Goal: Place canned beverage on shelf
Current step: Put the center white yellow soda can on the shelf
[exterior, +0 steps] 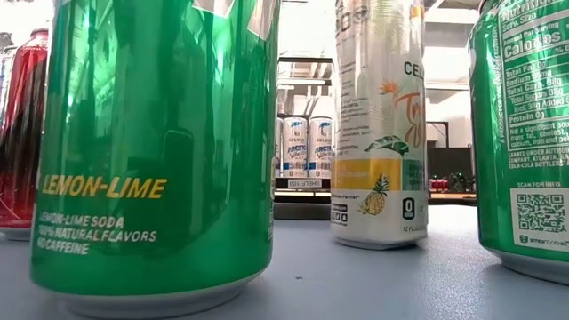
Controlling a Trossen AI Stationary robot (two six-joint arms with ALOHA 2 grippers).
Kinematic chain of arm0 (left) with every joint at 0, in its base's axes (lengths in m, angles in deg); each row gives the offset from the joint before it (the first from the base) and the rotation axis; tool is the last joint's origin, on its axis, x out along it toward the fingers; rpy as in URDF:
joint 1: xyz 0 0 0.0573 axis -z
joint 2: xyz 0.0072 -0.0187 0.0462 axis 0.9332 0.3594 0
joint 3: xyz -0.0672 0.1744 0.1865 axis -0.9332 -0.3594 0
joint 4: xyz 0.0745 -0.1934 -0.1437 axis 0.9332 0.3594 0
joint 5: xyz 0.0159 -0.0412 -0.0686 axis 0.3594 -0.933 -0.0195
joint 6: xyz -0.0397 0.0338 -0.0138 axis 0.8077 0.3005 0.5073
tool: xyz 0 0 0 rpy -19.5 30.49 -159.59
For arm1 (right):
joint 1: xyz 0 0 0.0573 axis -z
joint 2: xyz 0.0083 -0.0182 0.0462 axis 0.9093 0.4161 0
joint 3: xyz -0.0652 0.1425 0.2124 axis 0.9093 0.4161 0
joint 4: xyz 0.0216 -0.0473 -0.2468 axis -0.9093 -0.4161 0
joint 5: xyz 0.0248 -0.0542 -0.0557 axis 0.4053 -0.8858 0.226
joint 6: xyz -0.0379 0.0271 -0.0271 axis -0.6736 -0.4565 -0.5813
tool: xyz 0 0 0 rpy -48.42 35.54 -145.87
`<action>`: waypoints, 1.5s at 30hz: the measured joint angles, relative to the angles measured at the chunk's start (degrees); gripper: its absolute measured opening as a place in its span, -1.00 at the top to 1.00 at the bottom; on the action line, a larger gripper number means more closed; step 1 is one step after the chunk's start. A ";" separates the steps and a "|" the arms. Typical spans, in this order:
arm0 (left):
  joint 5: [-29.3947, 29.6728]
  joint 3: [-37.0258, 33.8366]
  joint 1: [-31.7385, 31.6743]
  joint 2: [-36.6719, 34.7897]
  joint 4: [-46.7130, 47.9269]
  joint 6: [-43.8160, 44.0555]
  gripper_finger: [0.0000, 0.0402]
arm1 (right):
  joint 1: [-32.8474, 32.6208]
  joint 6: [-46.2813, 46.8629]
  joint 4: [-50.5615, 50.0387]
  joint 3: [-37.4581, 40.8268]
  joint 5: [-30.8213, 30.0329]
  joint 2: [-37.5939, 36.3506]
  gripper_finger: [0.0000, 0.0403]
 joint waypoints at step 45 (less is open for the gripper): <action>0.24 -0.19 0.00 0.00 0.47 -1.53 -0.65 | -0.38 -2.67 -5.23 -7.54 -4.45 0.15 -0.32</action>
